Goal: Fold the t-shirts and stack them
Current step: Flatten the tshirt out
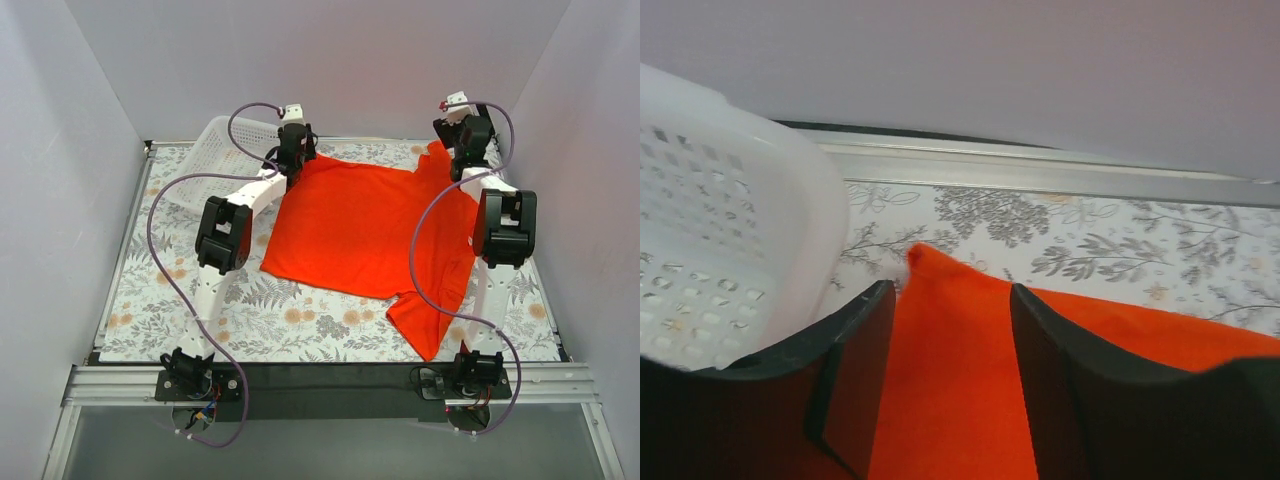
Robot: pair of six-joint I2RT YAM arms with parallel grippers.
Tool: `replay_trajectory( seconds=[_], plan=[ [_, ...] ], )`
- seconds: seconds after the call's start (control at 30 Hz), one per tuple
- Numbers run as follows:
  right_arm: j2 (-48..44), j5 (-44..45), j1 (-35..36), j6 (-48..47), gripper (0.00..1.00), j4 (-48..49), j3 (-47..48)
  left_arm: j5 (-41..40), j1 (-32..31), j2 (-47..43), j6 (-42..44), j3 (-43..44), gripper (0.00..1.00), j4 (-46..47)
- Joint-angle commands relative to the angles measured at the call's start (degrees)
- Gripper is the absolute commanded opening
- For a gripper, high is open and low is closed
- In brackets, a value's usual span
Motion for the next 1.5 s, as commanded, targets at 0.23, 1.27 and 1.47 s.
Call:
replay_trajectory(
  seconds=[0.23,1.27,1.47],
  plan=[
    [-39.63,-27.30,-6.72,-0.03,0.89,-33.93,-25.51,21.74,0.26,-26.56,-5.21,-13.55,0.64,-1.13],
    [-45.04,-25.39,-1.21,-7.96,0.51,-78.41,-50.49,9.03,-8.88,-65.81,-7.94,-72.31,0.63,-19.76],
    [-50.31,-18.07,-2.43,-6.90,0.01,-77.88,-51.37,7.80,-10.38,-63.97,-8.03,-72.14,0.61,-21.52]
  ],
)
